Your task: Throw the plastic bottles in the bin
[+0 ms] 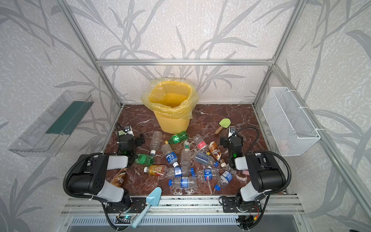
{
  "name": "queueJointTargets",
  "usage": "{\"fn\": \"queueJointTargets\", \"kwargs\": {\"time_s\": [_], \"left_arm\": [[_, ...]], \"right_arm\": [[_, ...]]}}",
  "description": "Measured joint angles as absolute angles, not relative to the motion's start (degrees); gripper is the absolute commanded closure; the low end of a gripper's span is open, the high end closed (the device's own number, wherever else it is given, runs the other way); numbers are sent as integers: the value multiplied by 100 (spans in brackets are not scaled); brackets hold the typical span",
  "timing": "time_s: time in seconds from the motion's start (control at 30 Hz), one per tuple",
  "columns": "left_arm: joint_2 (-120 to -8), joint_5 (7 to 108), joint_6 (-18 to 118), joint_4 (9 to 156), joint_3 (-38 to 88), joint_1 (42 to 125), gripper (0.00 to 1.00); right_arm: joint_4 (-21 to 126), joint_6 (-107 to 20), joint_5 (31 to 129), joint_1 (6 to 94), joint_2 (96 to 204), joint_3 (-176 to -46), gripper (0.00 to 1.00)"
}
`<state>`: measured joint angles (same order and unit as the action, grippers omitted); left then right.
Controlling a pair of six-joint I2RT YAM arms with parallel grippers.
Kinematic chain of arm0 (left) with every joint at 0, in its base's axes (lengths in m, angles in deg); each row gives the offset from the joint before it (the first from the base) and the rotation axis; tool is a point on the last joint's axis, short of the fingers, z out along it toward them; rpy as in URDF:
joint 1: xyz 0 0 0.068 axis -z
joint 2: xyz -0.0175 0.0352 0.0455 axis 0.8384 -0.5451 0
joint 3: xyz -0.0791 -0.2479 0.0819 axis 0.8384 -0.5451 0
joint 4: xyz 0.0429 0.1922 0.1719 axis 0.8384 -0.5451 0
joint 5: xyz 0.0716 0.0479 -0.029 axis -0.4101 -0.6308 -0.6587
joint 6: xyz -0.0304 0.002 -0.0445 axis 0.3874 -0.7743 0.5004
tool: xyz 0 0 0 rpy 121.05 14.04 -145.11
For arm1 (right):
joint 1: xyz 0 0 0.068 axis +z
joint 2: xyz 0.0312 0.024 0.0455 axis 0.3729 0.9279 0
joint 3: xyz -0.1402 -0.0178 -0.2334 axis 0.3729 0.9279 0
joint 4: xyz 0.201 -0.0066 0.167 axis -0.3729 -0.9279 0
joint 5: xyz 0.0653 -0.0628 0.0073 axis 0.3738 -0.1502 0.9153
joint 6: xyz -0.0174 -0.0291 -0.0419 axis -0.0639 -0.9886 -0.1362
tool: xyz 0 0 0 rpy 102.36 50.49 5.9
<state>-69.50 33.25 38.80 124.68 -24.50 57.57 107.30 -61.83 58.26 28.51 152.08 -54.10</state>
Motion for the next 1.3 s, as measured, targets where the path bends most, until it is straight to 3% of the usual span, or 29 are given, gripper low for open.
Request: {"fn": "queueJointTargets", "kwargs": {"time_s": [1.3], "left_arm": [[-6950, 3327, 3880, 12468, -2450, 5759, 0]], "right_arm": [[10732, -6336, 5760, 3043, 15210, -5416, 1]]}}
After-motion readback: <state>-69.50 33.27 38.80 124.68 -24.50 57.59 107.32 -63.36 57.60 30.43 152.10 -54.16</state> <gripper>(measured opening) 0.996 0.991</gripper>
